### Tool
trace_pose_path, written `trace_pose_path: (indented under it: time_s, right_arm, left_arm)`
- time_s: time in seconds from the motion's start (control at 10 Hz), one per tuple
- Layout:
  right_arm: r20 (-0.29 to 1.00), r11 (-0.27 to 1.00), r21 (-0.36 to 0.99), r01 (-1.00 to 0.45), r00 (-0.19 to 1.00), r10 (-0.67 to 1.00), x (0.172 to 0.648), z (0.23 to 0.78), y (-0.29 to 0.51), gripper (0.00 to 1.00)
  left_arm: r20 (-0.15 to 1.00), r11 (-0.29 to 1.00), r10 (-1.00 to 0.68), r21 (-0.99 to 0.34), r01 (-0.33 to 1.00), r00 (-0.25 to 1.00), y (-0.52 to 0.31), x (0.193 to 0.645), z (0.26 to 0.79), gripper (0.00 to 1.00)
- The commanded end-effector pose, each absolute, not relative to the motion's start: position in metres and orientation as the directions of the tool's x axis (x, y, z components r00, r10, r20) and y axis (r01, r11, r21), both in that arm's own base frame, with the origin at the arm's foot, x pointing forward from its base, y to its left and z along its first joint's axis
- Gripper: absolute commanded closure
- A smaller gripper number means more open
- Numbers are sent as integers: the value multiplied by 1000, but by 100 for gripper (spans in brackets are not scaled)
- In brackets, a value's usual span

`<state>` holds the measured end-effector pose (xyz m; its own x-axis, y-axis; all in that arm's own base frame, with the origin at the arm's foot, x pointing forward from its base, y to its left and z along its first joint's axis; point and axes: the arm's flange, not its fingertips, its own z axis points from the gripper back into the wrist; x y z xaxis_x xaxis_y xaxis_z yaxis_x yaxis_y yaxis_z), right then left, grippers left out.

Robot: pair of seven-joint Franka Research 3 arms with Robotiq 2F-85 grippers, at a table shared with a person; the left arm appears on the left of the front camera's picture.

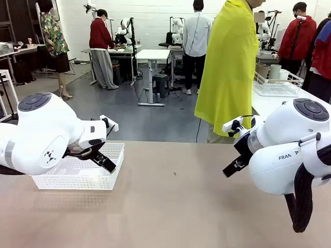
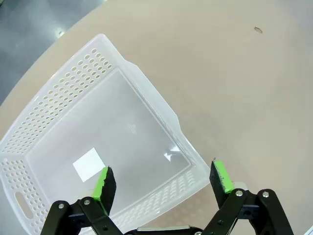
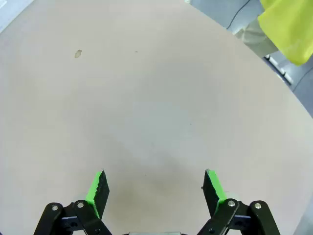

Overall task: Clean and organize the cups into the basket.
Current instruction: Pick up the Organizing basket and move it to the center of the table, then pick up the Reusable plastic cup from the right side of the table and place it inside the Organizing basket.

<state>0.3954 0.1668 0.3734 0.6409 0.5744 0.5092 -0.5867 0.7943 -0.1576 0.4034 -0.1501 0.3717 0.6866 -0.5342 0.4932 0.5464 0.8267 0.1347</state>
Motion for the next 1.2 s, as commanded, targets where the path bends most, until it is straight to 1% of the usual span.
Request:
trace_pose_path:
  time_s: [0.0,1.1]
  right_arm:
    - [509,794,-158,-587,641,574,395,373,167,0]
    - [509,794,-158,-587,641,574,395,373,167,0]
  left_arm:
    - [493,826,-534,135,547,686,-150,403,372,0]
    - [493,826,-534,135,547,686,-150,403,372,0]
